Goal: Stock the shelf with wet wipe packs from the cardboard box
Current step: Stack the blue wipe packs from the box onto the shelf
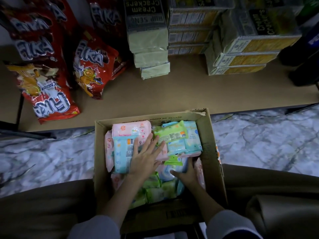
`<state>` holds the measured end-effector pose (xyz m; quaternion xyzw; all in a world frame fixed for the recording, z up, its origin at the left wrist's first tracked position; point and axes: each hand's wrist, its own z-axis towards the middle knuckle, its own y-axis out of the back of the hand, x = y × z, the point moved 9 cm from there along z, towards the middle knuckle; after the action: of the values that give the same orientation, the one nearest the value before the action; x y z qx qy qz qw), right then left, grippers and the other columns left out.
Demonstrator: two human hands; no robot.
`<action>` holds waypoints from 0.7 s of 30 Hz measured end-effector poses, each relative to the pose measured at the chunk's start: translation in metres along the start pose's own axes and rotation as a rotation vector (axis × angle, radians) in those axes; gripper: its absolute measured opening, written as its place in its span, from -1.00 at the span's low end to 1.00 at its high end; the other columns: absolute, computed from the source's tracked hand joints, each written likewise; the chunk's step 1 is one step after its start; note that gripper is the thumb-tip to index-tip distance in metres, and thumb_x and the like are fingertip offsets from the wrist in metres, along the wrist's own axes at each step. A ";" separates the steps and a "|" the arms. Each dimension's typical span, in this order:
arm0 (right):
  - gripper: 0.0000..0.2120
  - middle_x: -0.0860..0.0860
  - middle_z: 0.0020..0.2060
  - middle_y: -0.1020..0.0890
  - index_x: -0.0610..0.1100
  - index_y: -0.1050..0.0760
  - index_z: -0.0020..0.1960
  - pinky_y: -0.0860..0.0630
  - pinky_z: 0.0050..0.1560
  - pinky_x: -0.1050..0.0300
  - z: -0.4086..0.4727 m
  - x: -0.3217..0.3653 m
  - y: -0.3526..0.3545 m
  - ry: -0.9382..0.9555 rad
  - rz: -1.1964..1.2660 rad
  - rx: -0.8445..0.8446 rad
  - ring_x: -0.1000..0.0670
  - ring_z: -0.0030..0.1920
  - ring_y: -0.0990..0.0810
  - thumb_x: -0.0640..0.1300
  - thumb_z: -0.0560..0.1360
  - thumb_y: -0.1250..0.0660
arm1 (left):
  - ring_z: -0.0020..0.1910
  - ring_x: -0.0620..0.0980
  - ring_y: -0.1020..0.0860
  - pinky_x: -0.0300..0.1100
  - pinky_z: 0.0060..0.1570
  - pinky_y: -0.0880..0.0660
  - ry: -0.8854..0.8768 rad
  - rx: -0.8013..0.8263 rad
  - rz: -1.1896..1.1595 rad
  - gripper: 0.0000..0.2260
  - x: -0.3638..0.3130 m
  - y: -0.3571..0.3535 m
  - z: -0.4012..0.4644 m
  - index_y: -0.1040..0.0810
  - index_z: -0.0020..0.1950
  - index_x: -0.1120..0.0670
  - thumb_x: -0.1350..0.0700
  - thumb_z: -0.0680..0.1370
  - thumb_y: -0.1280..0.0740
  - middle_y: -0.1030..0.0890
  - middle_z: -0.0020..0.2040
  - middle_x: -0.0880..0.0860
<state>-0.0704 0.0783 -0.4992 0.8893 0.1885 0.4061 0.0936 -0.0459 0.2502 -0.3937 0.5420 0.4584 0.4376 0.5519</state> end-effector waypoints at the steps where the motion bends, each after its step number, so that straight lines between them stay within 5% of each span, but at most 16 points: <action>1: -0.13 -0.02 0.29 -0.36 -0.24 -0.13 0.44 -0.37 0.08 0.39 -0.001 0.002 0.001 -0.018 0.013 0.018 0.02 0.31 -0.32 -0.39 0.27 -0.51 | 0.42 0.04 -0.24 0.18 0.36 0.19 -0.001 0.005 -0.001 -0.31 0.000 0.000 0.000 -0.42 0.35 -0.05 -0.21 0.27 -0.48 -0.45 0.37 0.03; 4: -0.23 -0.11 0.24 -0.45 -0.27 -0.24 0.35 -0.38 -0.09 0.38 0.000 0.004 0.002 -0.021 0.007 0.034 -0.07 0.27 -0.43 -0.43 0.24 -0.52 | 0.37 0.08 -0.39 0.21 0.34 0.09 0.000 0.025 -0.017 -0.31 -0.002 0.001 0.001 -0.48 0.30 -0.05 -0.19 0.22 -0.52 -0.50 0.32 0.03; 7: -0.14 -0.14 0.26 -0.41 -0.30 -0.20 0.38 -0.33 -0.01 0.35 -0.007 0.009 0.010 -0.012 -0.002 -0.037 -0.08 0.30 -0.38 -0.44 0.19 -0.55 | 0.33 0.09 -0.44 0.27 0.36 -0.05 0.016 0.052 -0.027 -0.35 -0.001 0.010 0.003 -0.53 0.25 -0.08 -0.16 0.18 -0.55 -0.53 0.28 0.03; 10: -0.14 -0.16 0.32 -0.39 -0.27 -0.18 0.42 -0.31 0.11 0.28 -0.024 0.011 0.022 -0.006 -0.017 -0.111 -0.14 0.36 -0.35 -0.43 0.23 -0.52 | 0.43 0.11 -0.28 0.29 0.32 0.07 0.031 0.107 -0.144 -0.46 -0.001 0.015 0.002 -0.47 0.32 -0.07 -0.04 0.35 -0.48 -0.41 0.38 0.03; 13: -0.27 -0.23 0.27 -0.42 -0.27 -0.24 0.37 -0.35 0.16 0.15 -0.042 0.017 0.030 0.092 -0.065 -0.148 -0.20 0.31 -0.39 -0.42 0.28 -0.47 | 0.31 0.12 -0.45 0.28 0.24 -0.19 0.011 0.036 -0.213 -0.54 0.000 0.030 -0.005 -0.56 0.21 -0.03 0.06 0.33 -0.50 -0.54 0.27 0.02; 16: -0.35 -0.23 0.11 -0.51 -0.22 -0.26 0.35 -0.45 0.03 0.02 -0.059 0.024 0.035 0.107 -0.201 -0.178 -0.22 0.13 -0.51 -0.29 0.34 -0.46 | 0.14 0.10 -0.59 0.15 0.07 -0.48 0.034 -0.032 -0.293 -0.68 0.005 0.046 -0.020 -0.60 0.11 0.00 0.04 0.38 -0.31 -0.61 0.15 0.02; 21: -0.39 -0.04 -0.29 -0.50 -0.01 -0.21 0.38 -0.32 -0.36 0.14 -0.089 0.041 0.055 0.080 -0.382 -0.232 -0.13 -0.25 -0.54 -0.09 0.40 -0.40 | 0.22 0.07 -0.43 0.10 0.07 -0.49 0.228 -0.136 -0.509 -0.63 0.030 0.063 -0.043 -0.56 0.16 0.06 0.01 0.43 -0.15 -0.55 0.21 0.15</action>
<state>-0.0994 0.0460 -0.3953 0.8038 0.3092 0.4349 0.2629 -0.0815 0.2901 -0.3310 0.3185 0.6084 0.3726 0.6241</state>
